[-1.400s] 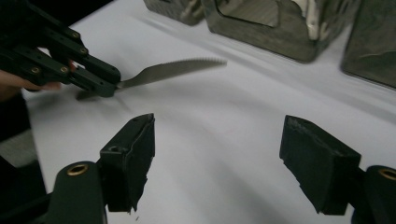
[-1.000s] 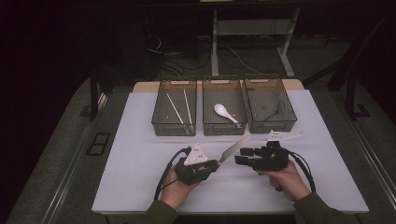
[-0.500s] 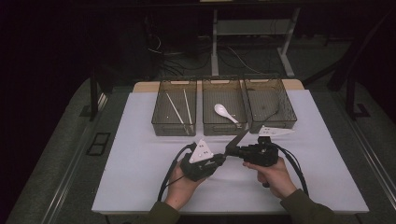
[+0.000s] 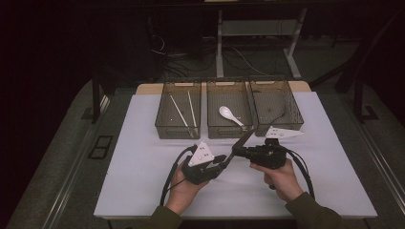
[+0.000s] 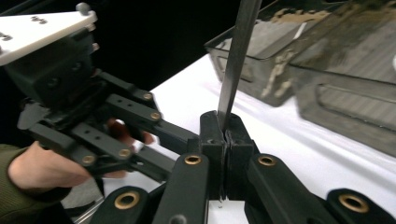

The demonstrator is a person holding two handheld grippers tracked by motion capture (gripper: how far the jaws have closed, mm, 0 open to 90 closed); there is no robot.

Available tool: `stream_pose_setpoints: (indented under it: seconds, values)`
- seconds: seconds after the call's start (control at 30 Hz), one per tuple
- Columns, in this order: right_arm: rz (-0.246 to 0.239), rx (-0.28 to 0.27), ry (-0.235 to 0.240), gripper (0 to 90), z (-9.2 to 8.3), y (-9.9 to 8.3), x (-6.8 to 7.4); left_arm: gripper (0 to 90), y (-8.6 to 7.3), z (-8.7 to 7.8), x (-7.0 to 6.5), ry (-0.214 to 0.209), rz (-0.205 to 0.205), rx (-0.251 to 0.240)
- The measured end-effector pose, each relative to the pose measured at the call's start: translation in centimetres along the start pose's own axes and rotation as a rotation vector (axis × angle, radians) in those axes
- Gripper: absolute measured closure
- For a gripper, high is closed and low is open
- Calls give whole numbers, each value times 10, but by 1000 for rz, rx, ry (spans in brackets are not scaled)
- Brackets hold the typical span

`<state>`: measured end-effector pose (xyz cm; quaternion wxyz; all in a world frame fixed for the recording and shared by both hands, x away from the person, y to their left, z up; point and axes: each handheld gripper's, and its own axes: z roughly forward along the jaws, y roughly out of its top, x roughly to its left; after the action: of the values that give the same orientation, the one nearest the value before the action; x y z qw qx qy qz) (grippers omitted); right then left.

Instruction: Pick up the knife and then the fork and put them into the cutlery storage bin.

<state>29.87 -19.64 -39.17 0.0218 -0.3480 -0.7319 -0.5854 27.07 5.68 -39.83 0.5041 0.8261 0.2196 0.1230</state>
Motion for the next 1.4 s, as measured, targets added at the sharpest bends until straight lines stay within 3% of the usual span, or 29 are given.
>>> stream_pose_setpoints:
  seconds: [0.17,0.5,0.63,0.9,1.07,1.27,1.4]
  values:
    - [-11,-21,-56,888,-19,9,-8,611,-7,-12,6,-18,-8,-3]
    - [1,-106,-204,888,-83,43,-36,401,-30,-50,32,-1,-37,5]
    - [14,-145,-245,888,-104,61,-46,336,-40,-57,38,3,-57,19]
    - [14,-173,-342,888,-133,99,-63,233,-55,-67,44,7,-82,43]
    - [21,-161,-415,888,-137,117,-82,162,-61,-74,47,17,-88,49]
    - [53,-141,-455,887,-129,123,-104,124,-63,-75,48,20,-101,39]
    - [73,-99,-469,887,-119,121,-117,104,-63,-73,48,17,-95,43]
